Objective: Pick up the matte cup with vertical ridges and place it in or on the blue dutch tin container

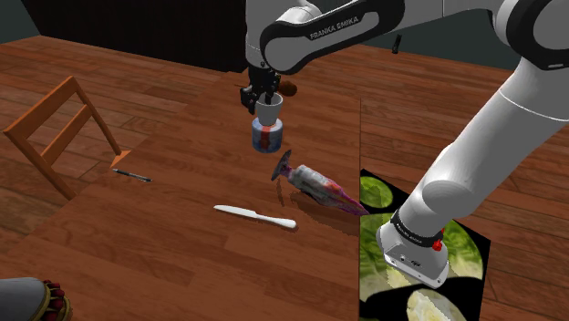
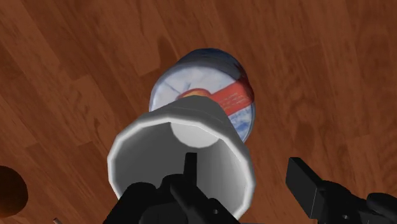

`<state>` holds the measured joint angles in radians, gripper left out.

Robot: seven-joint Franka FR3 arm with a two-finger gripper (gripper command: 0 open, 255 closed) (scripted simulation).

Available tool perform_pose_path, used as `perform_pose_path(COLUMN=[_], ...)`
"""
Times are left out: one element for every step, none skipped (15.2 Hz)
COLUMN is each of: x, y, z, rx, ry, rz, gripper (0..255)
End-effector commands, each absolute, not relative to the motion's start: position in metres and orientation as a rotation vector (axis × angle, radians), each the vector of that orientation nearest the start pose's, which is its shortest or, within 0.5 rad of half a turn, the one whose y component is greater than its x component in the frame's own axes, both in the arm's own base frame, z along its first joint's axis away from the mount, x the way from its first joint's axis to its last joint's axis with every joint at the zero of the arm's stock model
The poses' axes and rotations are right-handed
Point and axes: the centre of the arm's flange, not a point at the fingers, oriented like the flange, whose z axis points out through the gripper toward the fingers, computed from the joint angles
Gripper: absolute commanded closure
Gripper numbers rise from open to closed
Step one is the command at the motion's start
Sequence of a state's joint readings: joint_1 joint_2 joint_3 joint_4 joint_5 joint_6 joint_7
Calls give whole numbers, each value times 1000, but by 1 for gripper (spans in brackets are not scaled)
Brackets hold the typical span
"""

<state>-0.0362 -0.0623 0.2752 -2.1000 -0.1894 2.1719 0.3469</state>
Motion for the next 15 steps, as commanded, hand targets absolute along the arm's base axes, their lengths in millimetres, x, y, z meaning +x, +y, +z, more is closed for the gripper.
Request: perform_pose_path(x=[531, 531, 531, 531, 528, 526, 524, 522, 522, 522, 522, 522, 522, 522, 522], y=[124, 124, 124, 124, 125, 127, 129, 130, 130, 130, 130, 130, 130, 130, 130], z=[459, 459, 459, 459, 472, 485, 498, 508, 508, 508, 508, 508, 508, 508, 508], rx=[-3263, -3263, -3263, -3263, -3263, -3263, -3263, -3263, -3263, -3263, -3263, -3263, -3263, -3263, -3263], ry=[17, 17, 17, 17, 17, 17, 17, 17, 17, 17, 17, 17, 17, 17, 17], rz=[-289, -289, -289, -289, -289, -289, -289, -289, -289, -289, -289, -289, -289, -289, -289], gripper=[0, 0, 0, 0, 0, 0, 0, 0, 0, 0, 0, 0, 0, 0, 0])
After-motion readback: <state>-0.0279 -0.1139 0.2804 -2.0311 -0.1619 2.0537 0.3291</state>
